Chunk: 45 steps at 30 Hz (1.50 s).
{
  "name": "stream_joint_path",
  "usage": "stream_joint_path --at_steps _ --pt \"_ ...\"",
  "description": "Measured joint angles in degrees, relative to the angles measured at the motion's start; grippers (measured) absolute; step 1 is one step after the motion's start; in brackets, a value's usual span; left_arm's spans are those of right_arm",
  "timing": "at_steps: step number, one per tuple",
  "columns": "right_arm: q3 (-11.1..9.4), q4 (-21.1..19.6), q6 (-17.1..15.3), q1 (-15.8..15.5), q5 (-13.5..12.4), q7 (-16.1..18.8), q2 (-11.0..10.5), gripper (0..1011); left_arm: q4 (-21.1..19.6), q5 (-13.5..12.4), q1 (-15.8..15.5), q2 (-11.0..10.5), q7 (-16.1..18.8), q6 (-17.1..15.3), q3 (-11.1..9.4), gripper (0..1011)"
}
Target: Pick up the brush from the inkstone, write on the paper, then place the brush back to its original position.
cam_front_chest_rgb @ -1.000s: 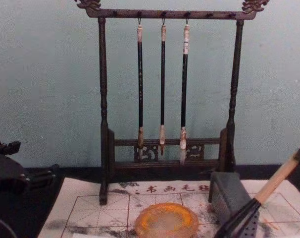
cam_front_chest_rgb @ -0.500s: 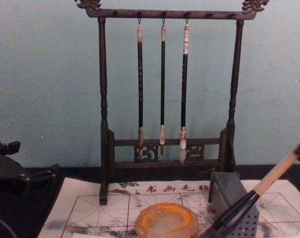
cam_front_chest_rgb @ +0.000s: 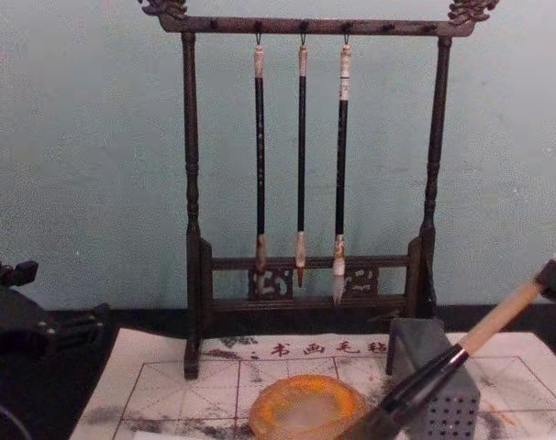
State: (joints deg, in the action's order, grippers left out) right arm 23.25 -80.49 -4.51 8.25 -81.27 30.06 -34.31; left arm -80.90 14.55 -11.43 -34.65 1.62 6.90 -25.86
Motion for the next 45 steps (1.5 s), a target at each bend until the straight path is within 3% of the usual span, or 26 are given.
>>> stream_joint_path --at_steps 17,31,45 --pt "0.2 4.6 1.6 3.8 -0.9 -2.1 5.1 164 0.0 0.0 0.0 0.0 0.0 0.0 0.0 1001" --pt "0.8 11.6 2.8 8.7 2.1 -3.2 10.2 164 0.0 0.0 0.0 0.0 0.0 0.0 0.0 1001" --pt "0.5 15.3 2.0 10.9 4.1 -3.0 12.9 164 0.0 0.0 0.0 0.0 0.0 0.0 0.0 1001"
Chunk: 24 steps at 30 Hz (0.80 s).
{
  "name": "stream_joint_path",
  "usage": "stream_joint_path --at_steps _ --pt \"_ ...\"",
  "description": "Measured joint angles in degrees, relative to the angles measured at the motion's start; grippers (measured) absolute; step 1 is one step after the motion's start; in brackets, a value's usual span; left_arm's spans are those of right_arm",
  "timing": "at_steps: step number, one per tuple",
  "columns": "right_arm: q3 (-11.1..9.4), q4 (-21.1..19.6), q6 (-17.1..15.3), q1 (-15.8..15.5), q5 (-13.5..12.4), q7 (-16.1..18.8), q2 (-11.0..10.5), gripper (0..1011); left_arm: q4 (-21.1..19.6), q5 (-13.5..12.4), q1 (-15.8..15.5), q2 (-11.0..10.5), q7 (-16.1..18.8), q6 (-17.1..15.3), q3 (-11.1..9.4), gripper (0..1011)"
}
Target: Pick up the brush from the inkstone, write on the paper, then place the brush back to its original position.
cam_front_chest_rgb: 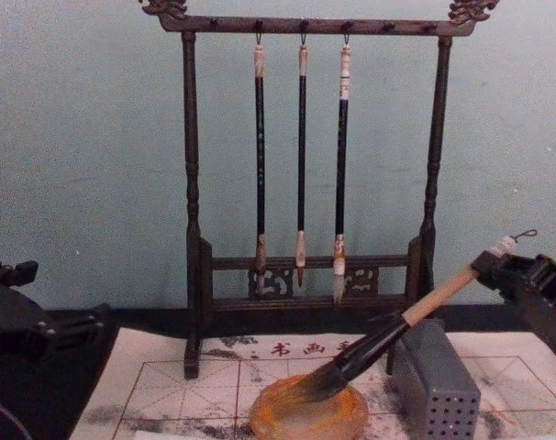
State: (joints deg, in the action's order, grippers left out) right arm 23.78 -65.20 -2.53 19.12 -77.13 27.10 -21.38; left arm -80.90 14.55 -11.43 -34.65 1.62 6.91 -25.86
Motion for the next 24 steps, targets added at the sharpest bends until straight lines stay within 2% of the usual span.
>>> stream_joint_path --at_steps 14,24 --pt "-0.8 1.4 -0.3 0.2 1.6 0.3 1.3 164 0.0 0.0 0.0 0.0 0.0 0.0 0.0 1001" --pt "-1.5 1.3 -0.2 -0.7 2.1 0.7 1.8 164 0.0 0.0 0.0 0.0 0.0 0.0 0.0 1001"
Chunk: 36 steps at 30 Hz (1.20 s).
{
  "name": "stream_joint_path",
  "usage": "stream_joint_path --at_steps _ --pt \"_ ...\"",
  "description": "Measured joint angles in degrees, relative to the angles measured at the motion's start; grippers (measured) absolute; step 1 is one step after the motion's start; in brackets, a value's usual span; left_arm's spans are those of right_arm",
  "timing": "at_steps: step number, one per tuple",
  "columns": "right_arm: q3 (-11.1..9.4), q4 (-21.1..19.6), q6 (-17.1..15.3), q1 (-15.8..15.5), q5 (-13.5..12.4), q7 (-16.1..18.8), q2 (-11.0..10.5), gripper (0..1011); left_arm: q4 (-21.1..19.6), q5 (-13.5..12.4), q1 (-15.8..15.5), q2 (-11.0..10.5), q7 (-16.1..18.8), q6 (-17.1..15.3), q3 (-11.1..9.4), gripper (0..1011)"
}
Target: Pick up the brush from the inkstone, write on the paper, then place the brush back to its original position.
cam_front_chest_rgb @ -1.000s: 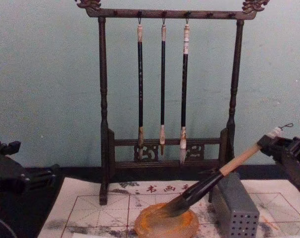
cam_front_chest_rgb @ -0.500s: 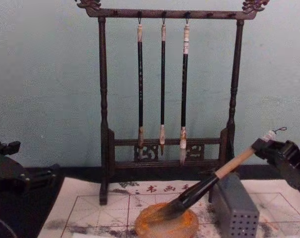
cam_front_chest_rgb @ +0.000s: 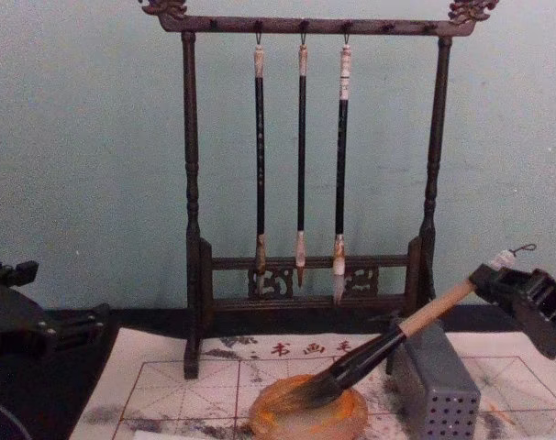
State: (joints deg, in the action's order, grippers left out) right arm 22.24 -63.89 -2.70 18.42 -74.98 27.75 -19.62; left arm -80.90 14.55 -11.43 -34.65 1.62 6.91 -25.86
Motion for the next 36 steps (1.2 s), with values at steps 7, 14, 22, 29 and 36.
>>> stream_joint_path --at_steps 7,14,22,29,36 --pt "-0.5 -1.3 0.3 -1.3 0.3 0.0 -0.1 164 0.0 0.0 0.0 0.0 0.0 0.0 0.0 1001" --pt "-1.0 -2.7 0.5 -2.7 0.3 -0.3 -0.3 164 0.0 0.0 0.0 0.0 0.0 0.0 0.0 1001" --pt "-1.5 -3.8 0.5 -4.1 -0.2 -0.9 -0.5 164 0.0 0.0 0.0 0.0 0.0 0.0 0.0 1001" --pt "-1.9 -4.2 0.4 -4.8 -0.9 -1.5 -0.6 164 0.0 0.0 0.0 0.0 0.0 0.0 0.0 1001" --pt "-2.0 -4.5 0.2 -5.0 -1.5 -1.9 -0.7 164 0.0 0.0 0.0 0.0 0.0 0.0 0.0 1001"
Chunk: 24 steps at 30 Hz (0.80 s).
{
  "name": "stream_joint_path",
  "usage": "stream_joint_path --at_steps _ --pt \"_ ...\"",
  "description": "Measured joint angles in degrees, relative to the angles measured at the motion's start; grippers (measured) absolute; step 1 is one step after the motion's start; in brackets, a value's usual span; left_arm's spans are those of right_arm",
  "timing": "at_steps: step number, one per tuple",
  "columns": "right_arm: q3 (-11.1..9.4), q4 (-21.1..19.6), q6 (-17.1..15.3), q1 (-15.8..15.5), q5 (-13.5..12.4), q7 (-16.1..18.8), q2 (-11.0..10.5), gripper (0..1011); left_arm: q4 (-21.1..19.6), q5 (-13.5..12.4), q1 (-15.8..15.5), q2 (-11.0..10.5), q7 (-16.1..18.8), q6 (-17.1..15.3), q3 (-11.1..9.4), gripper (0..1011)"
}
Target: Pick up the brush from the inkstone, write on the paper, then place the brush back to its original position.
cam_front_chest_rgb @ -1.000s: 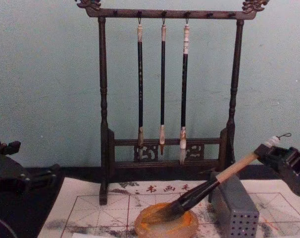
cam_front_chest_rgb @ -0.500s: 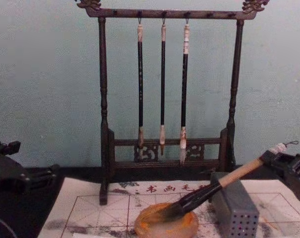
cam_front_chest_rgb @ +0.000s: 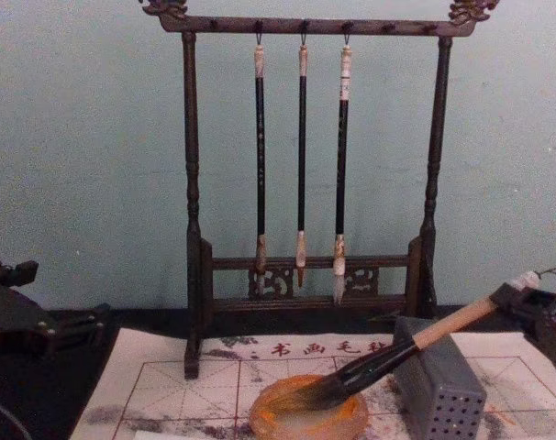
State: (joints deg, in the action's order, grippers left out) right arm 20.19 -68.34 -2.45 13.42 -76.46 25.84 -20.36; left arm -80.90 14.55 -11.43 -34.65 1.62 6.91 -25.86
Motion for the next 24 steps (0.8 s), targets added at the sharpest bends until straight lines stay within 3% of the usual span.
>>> stream_joint_path --at_steps 24 --pt "0.1 0.1 0.0 0.1 0.1 0.1 0.0 164 0.0 0.0 0.0 0.0 0.0 0.0 0.0 1001"
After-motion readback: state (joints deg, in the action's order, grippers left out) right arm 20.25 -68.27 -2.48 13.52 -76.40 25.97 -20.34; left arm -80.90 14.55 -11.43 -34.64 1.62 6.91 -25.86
